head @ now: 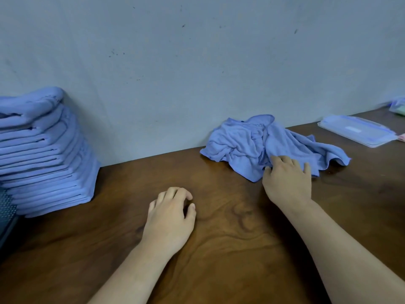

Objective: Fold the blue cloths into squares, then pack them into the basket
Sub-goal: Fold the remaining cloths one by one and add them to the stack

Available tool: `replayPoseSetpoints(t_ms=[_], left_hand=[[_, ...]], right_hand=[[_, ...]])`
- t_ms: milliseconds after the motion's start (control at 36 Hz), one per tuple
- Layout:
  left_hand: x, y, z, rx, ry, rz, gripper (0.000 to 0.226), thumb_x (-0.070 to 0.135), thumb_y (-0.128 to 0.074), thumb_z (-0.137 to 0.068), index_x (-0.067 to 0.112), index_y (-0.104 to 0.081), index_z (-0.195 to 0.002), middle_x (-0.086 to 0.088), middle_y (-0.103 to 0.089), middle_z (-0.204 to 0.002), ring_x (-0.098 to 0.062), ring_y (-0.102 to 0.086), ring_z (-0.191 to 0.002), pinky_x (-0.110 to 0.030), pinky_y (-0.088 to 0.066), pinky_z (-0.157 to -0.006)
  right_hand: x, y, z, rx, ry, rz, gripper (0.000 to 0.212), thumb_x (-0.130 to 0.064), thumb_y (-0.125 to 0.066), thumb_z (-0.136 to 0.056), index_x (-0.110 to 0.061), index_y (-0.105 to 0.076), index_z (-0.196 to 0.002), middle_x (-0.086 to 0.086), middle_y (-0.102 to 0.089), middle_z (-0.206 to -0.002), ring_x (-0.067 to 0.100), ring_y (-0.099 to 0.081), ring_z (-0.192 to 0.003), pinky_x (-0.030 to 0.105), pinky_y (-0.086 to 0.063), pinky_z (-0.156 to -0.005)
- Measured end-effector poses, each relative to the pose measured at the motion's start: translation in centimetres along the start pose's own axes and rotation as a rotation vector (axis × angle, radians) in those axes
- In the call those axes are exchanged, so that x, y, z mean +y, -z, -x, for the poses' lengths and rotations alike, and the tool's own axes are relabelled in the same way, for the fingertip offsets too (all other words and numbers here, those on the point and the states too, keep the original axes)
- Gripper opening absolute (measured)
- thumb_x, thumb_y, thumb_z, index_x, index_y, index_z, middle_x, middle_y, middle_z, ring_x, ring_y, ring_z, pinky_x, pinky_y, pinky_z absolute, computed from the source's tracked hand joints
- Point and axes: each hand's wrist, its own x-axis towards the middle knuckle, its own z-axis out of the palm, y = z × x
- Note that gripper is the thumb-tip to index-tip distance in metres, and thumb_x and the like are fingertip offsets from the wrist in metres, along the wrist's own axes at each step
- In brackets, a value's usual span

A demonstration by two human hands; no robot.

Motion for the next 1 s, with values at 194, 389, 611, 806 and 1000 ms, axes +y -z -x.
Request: replayPoseSetpoints(t_ms=[194, 389, 611, 806, 1000], left_hand=[[0.4, 0.3, -0.1, 0.040, 0.000, 0.077, 0.017, 0.046, -0.044, -0.108, 0.043, -0.052, -0.122, 0.026, -0.053, -0.125, -0.001, -0.046, -0.120, -0.032, -0.035, -0.112], [0.5, 0.8, 0.4, 0.062, -0.060, 0.320, 0.029, 0.044, -0.041, -0.109, 0.043, -0.050, -0.136, 0.031, -0.052, -0.129, 0.006, -0.045, -0.125, -0.029, -0.041, -0.105], [0.9, 0.6, 0.7, -0.092, -0.304, 0.193, 0.041, 0.045, -0.045, -0.109, 0.047, -0.046, -0.150, 0.037, -0.043, -0.151, 0.014, -0.028, -0.144, -0.024, -0.025, -0.121], [0.4, -0.3, 0.5, -0.052, -0.337, 0.094, 0.031, 0.047, -0.056, -0.104, 0.045, -0.061, -0.135, 0.032, -0.053, -0.134, 0.006, -0.041, -0.130, -0.027, -0.037, -0.111], [0.7, 0.2, 0.7, 0.068, -0.321, 0.223, 0.026, 0.041, -0.061, -0.103, 0.041, -0.059, -0.128, 0.029, -0.053, -0.127, -0.001, -0.050, -0.120, -0.029, -0.044, -0.104]], right_hand=[[-4.4, 4.1, 3.2, -0.016, 0.245, -0.367, 0.020, -0.026, -0.060, -0.098, -0.027, -0.080, -0.104, -0.009, -0.075, -0.106, 0.021, -0.069, -0.092, 0.040, -0.056, -0.081], [-6.7, 5.2, 5.8, -0.508, 0.343, -0.958, 0.027, -0.009, -0.064, -0.103, -0.027, -0.080, -0.117, -0.023, -0.077, -0.108, -0.010, -0.068, -0.104, 0.010, -0.048, -0.095], [-3.3, 3.3, 3.2, -0.192, 0.297, -0.248, 0.064, -0.023, -0.061, -0.093, -0.040, -0.046, -0.153, -0.011, -0.046, -0.152, 0.024, -0.046, -0.128, 0.039, -0.052, -0.091], [-3.3, 1.8, 2.4, -0.167, 0.323, -0.141, 0.029, -0.027, -0.057, -0.103, -0.034, -0.068, -0.129, -0.006, -0.063, -0.111, 0.023, -0.061, -0.103, 0.035, -0.051, -0.070], [-3.6, 1.7, 2.6, 0.120, 0.398, -0.130, 0.002, -0.027, -0.064, -0.096, -0.025, -0.066, -0.096, -0.006, -0.062, -0.096, 0.026, -0.056, -0.090, 0.041, -0.046, -0.070]])
